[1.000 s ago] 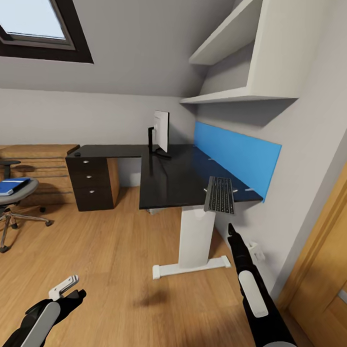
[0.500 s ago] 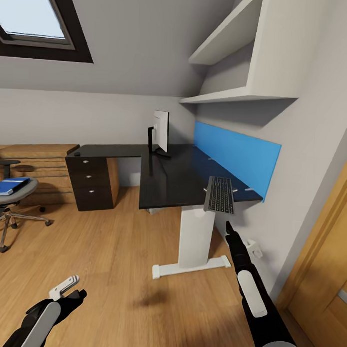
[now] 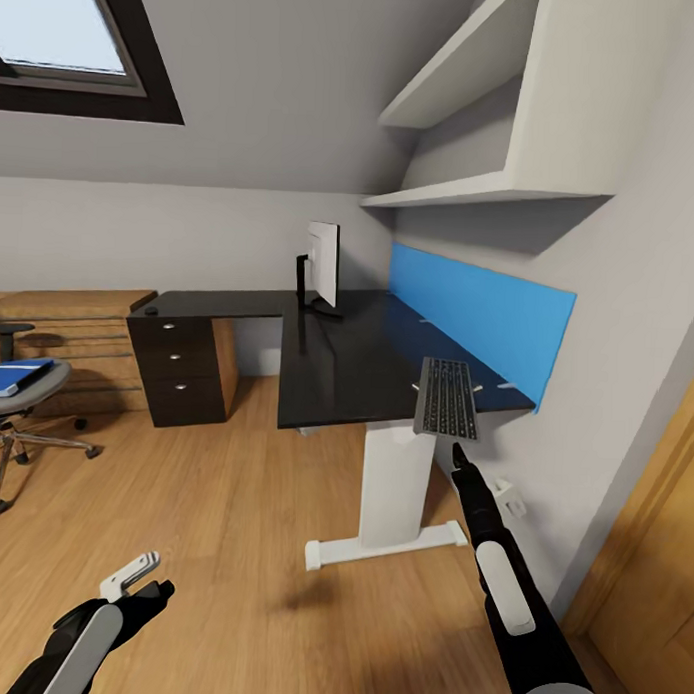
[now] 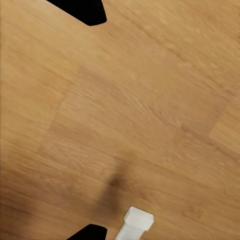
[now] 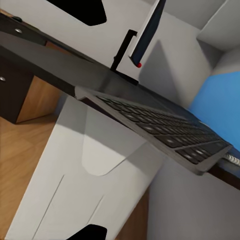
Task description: In the bedroom, organize the workspace by keeping the computer under the desk, ensuring the monitor is on the desk, placing the keyboard on the desk next to the monitor, placing the mouse on the desk next to the keyboard, moving the folder from the swivel chair onto the desk next to the mouse, stacking the notebook on top of the folder with the pen on top of the notebook, and positioning the swivel chair next to the desk.
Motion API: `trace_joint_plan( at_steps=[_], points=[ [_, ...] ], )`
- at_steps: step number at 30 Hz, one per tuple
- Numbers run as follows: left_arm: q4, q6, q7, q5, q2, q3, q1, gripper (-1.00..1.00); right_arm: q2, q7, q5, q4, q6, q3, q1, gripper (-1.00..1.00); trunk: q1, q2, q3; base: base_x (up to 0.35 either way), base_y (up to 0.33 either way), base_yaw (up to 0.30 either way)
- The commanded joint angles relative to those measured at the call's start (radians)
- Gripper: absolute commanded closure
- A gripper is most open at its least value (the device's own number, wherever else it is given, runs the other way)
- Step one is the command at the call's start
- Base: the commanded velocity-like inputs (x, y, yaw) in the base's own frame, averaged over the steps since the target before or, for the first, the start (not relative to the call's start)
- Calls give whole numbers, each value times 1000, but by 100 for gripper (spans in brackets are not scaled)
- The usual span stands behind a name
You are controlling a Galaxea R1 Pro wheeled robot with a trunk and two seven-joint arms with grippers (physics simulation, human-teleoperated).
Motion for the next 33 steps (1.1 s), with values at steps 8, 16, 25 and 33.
trace_joint_plan(
  at_steps=[8,16,25,33],
  points=[
    [-1,2,7,11,1,0,-1,-100,-1,2,-12,2,-2,-4,-1,-100,0,0,-1,119,2,0],
    [-16,3,6,12,1,0,-1,-100,-2,1,-14,18,-2,-9,-1,-100,15,-28,-14,17,0,0],
    [-22,4,6,12,0,0,-1,-100,-3,5,-14,20,-3,-7,-1,-100,38,-70,-32,1,0,0],
    [-21,10,7,12,1,0,-1,-100,-3,9,-12,20,-3,-5,-1,-100,38,-70,-32,0,0,0]
  ],
)
